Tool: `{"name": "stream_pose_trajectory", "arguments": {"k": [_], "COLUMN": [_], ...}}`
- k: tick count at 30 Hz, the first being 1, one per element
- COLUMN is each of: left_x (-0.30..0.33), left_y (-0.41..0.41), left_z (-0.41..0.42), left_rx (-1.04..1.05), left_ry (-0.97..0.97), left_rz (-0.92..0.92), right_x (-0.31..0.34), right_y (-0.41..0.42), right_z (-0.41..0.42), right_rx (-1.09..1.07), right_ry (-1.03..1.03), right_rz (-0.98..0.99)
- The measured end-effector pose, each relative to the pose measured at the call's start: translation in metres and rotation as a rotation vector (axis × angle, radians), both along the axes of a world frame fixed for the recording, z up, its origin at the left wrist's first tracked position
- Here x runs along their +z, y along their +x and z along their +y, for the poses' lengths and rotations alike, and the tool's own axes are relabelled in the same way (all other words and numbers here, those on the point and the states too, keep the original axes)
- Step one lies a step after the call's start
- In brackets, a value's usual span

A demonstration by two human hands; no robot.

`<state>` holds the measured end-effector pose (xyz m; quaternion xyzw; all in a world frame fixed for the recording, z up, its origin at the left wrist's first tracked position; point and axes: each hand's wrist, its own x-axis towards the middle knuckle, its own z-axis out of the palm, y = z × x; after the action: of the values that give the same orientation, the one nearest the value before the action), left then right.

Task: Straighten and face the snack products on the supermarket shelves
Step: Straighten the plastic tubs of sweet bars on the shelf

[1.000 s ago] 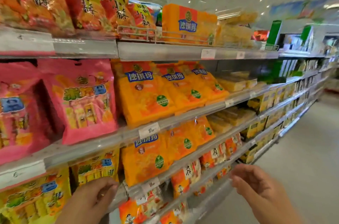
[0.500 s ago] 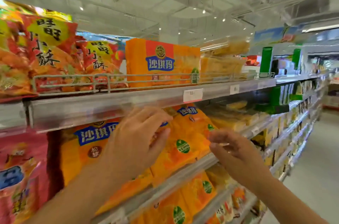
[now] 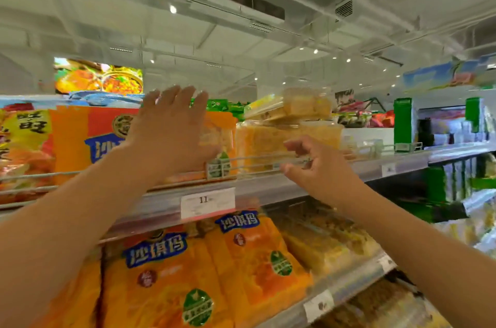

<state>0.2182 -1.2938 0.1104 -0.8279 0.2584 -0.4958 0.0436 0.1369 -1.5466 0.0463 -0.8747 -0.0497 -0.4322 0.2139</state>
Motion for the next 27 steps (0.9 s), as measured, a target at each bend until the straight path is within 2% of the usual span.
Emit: {"name": "stream_pose_trajectory", "arguments": {"k": [3, 9, 11, 15, 18, 22, 27], "left_x": [-0.002, -0.007, -0.008, -0.022, -0.034, -0.035, -0.029], "left_y": [0.002, 0.007, 0.005, -0.002, -0.004, 0.007, 0.021], "left_z": [-0.001, -0.003, -0.012, -0.053, -0.087, -0.117, -0.136], "left_rx": [0.16, 0.175, 0.108, -0.178, -0.269, -0.228, -0.121], "left_ry": [0.06, 0.067, 0.061, 0.124, 0.153, 0.031, -0.108], "left_rz": [0.023, -0.023, -0.06, -0.118, -0.079, -0.018, 0.025], "right_x": [-0.007, -0.019, -0.016, -0.014, -0.013, -0.005, 0.026], "right_y": [0.029, 0.05, 0.049, 0.036, 0.022, 0.021, 0.046], "right_z": [-0.002, -0.008, -0.011, -0.033, -0.065, -0.109, -0.157], "right_rx": [-0.013, -0.024, -0.02, -0.08, -0.132, -0.212, -0.238], "right_ry": [-0.093, -0.156, -0.149, -0.141, -0.064, -0.075, -0.203], "right_rz": [0.039, -0.003, -0.008, -0.011, -0.02, -0.008, -0.105]}}
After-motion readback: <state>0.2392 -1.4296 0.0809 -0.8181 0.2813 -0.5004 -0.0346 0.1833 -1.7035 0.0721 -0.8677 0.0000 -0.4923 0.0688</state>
